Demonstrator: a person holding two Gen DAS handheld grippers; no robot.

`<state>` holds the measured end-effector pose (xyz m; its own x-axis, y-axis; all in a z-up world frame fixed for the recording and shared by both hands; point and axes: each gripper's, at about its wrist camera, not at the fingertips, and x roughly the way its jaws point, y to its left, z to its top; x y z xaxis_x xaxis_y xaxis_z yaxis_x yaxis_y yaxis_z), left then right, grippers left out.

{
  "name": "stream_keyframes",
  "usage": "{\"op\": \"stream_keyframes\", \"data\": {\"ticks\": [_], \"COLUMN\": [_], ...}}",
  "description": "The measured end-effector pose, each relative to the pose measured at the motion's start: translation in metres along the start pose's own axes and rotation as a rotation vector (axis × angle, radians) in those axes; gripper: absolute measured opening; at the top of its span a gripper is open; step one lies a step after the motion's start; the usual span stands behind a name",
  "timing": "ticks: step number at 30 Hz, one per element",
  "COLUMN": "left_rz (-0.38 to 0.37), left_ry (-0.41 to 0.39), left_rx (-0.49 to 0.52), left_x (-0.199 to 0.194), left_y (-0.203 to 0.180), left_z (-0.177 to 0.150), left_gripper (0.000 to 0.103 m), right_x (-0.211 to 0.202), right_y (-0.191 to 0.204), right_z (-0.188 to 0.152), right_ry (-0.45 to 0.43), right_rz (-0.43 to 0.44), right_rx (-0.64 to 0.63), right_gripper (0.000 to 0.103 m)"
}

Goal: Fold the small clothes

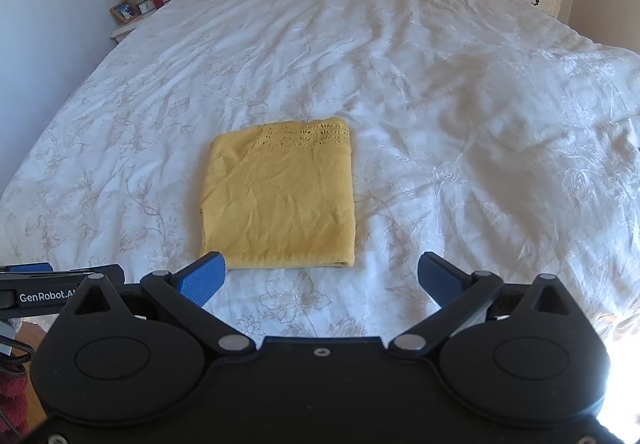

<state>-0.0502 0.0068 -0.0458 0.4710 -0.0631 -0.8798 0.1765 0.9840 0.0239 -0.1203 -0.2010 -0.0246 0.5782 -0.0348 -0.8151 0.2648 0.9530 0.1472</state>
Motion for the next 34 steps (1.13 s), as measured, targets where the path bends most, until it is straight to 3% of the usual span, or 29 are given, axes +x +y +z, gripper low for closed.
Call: {"op": "stream_keyframes", "data": {"ticks": [34], "left_rz": [-0.002], "left_ry": [0.025], "left_rx": [0.017], "left_x": [0.0087], "left_y": [0.0006], "left_z": [0.0011], "left_gripper": [0.100], "right_x": [0.0073], "right_y": [-0.0035], "right_z": [-0.0044], "right_ry": [0.027], "right_rz": [0.004], "right_rx": [0.048], "right_gripper": [0.102]}}
